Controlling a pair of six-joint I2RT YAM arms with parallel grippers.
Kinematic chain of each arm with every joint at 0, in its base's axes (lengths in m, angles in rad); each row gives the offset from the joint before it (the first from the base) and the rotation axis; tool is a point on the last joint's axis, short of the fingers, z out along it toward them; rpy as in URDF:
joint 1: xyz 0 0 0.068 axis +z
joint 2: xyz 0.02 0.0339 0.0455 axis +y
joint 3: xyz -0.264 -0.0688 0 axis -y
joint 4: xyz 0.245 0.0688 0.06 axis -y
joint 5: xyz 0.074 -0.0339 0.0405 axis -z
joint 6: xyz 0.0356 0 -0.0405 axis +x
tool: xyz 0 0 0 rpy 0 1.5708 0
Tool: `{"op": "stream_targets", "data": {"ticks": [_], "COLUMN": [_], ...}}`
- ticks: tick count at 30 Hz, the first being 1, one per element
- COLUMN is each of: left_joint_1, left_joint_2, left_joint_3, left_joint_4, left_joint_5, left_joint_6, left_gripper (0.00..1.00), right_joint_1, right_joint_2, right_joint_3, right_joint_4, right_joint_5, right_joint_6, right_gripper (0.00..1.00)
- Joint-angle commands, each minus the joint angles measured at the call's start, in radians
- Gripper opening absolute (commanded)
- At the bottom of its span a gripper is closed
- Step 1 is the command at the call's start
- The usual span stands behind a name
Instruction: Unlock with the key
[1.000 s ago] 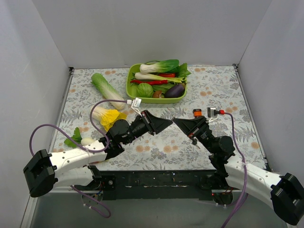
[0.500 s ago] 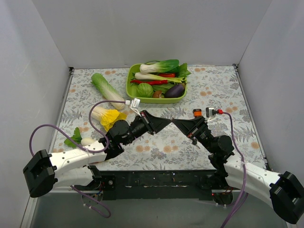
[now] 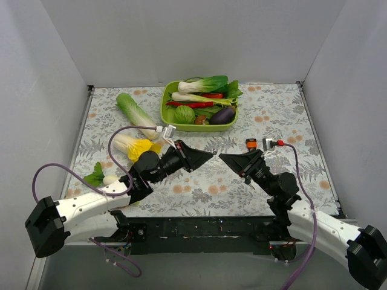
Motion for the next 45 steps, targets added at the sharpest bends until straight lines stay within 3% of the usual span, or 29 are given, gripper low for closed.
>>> {"op": "stream_targets", "data": {"ticks": [1, 4, 7, 9, 12, 16, 25, 33, 45], "left_joint_1": [0.067, 0.112, 0.122, 0.122, 0.121, 0.115, 0.115, 0.115, 0.113], "left_joint_2": [-0.097, -0.121, -0.085, -0.014, 0.069, 0.089, 0.101, 0.133, 0.164], "left_joint_3": [0.021, 0.066, 0.121, 0.204, 0.319, 0.388, 0.449, 0.481, 0.511], "left_joint_4": [-0.195, -0.346, -0.488, -0.585, -0.801, -0.958, -1.092, -1.159, -1.199], "left_joint_5": [0.119, 0.252, 0.490, 0.669, 0.768, 0.777, 0.814, 0.829, 0.816], "left_joint_6": [0.107, 0.199, 0.328, 0.427, 0.549, 0.636, 0.725, 0.779, 0.819], "left_gripper": [0.00, 0.00, 0.00, 0.00, 0.00, 0.00, 0.00, 0.00, 0.00], "right_joint_1": [-0.023, -0.032, -0.032, -0.032, -0.032, -0.032, -0.029, 0.003, 0.081], "right_joint_2": [-0.148, -0.274, -0.319, -0.301, -0.220, -0.112, -0.051, -0.005, 0.061], "right_joint_3": [0.010, 0.044, 0.163, 0.274, 0.387, 0.409, 0.375, 0.381, 0.391], "right_joint_4": [-0.193, -0.415, -0.687, -0.841, -0.953, -0.933, -0.861, -0.873, -0.826], "right_joint_5": [-0.016, 0.025, 0.030, 0.001, -0.120, -0.339, -0.588, -0.658, -0.690], "right_joint_6": [-0.076, -0.151, -0.358, -0.508, -0.663, -0.711, -0.691, -0.698, -0.688], "right_gripper": [0.59, 0.66, 0.68, 0.67, 0.65, 0.60, 0.53, 0.42, 0.35]}}
